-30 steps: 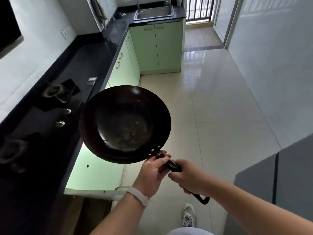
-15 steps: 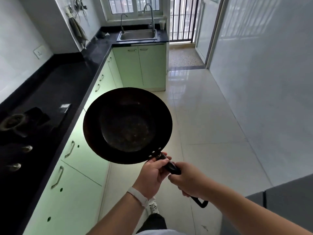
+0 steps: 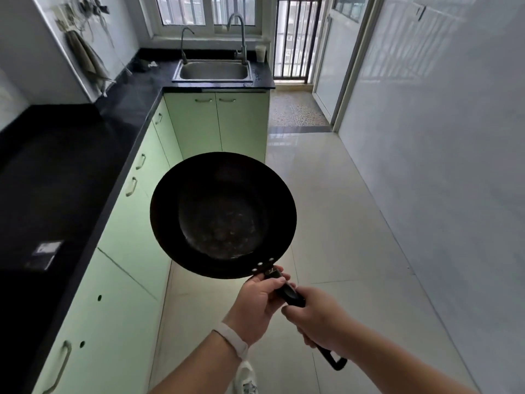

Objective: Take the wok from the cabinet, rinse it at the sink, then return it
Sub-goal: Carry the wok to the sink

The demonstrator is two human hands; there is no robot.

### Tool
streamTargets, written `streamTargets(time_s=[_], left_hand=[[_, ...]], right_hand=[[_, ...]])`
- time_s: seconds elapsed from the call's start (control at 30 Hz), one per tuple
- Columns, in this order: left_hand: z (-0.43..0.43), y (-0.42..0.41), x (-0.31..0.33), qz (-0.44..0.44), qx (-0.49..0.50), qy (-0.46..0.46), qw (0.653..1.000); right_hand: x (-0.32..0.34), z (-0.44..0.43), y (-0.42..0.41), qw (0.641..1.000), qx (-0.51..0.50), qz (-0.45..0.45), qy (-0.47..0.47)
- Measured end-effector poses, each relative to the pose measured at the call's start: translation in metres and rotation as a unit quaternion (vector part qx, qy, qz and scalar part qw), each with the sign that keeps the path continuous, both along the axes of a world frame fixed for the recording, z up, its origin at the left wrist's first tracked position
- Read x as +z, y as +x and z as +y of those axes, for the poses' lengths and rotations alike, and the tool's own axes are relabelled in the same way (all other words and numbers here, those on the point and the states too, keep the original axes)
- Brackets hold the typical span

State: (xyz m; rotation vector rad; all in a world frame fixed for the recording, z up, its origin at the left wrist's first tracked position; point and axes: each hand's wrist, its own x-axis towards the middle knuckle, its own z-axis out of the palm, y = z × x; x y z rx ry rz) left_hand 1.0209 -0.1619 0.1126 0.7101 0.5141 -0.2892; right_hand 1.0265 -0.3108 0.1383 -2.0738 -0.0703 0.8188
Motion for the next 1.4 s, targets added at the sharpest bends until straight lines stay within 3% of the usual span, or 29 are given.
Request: streamTargets(time_s=[0.4, 0.7, 0.97, 1.4], left_hand=[[0.061, 0.198, 0.026, -0.020, -0.028, 0.038, 0.999], [0.079, 0.371, 0.033, -0.010, 0.019, 0.078, 0.997], [0.085, 0.526, 0.054, -0.004, 0.079, 0.084, 0.993], [0.130, 0.695, 0.059, -0.030, 0.115, 0.074, 0.990]], right_hand=[[0.010, 0.059, 0.193, 0.999, -0.012, -0.027, 0.041], [-0.008, 0.079, 0.385, 0.995, 0.037, -0.026, 0.093], [0.015, 0.088, 0.557, 0.987, 0.083, -0.019, 0.136], [0.029, 0.134, 0.730, 0.984, 0.108, -0.059, 0.127]])
